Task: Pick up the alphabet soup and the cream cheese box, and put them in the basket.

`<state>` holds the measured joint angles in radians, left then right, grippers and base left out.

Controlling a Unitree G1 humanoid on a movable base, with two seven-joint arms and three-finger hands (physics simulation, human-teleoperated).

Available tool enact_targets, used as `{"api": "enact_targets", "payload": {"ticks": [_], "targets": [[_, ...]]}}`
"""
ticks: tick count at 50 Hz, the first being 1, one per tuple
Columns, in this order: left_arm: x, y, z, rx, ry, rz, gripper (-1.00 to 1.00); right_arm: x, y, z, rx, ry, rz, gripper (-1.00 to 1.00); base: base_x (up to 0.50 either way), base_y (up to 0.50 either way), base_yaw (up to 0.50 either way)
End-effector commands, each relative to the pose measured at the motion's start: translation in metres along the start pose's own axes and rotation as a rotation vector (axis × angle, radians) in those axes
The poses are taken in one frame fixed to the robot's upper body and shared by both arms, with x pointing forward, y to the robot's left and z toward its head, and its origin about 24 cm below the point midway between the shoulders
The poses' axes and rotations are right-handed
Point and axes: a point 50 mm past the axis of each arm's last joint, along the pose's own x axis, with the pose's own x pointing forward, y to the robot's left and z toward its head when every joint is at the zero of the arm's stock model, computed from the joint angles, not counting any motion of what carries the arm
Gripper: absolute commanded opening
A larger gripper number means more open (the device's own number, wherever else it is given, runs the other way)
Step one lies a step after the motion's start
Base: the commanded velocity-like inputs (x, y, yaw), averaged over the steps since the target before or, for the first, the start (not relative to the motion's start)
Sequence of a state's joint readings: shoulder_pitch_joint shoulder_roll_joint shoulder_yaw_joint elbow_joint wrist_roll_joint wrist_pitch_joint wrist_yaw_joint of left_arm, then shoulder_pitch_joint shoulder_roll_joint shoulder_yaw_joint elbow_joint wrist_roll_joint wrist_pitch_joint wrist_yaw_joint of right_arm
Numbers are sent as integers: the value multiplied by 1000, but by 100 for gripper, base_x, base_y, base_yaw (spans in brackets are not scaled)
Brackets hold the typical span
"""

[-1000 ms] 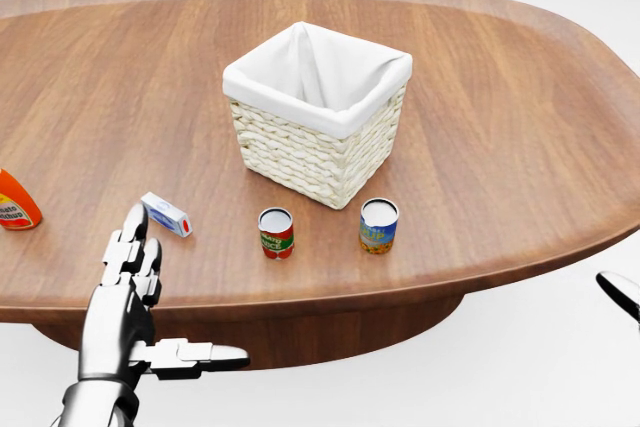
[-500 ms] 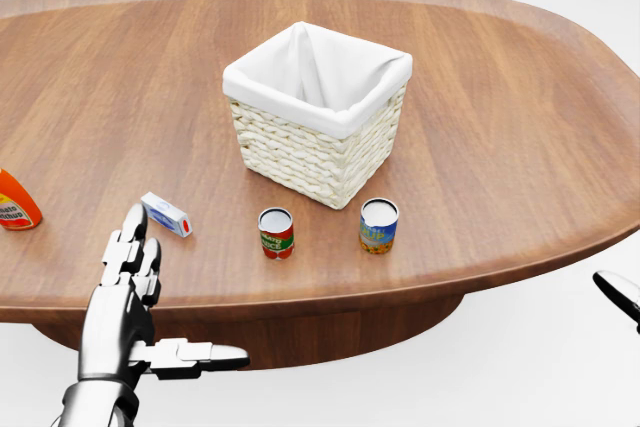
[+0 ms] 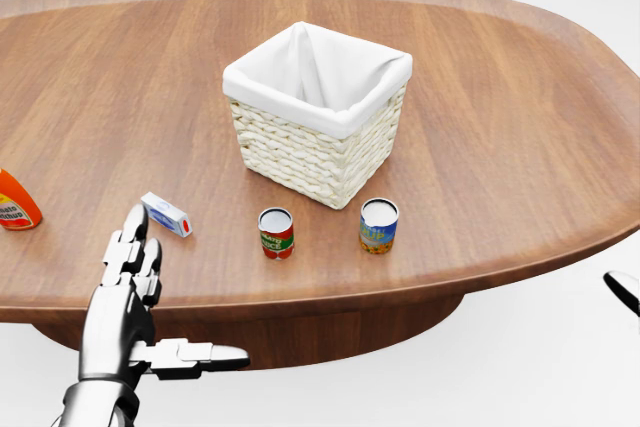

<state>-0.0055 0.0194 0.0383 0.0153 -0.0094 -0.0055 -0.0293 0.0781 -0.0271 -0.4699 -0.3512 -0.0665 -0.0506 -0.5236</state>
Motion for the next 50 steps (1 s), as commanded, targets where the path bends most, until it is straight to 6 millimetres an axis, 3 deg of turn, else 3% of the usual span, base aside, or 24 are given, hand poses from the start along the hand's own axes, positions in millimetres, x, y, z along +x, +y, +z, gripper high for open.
{"api": "enact_targets", "payload": {"ticks": [1, 50], "targets": [[0, 0, 0, 1, -2, -1, 100, 0, -1, 0, 4, -5, -3, 100, 0, 0, 0], [0, 0, 1, 5, -3, 2, 100, 0, 0, 0, -24, -18, 3, 100, 20, 0, 0]]}}
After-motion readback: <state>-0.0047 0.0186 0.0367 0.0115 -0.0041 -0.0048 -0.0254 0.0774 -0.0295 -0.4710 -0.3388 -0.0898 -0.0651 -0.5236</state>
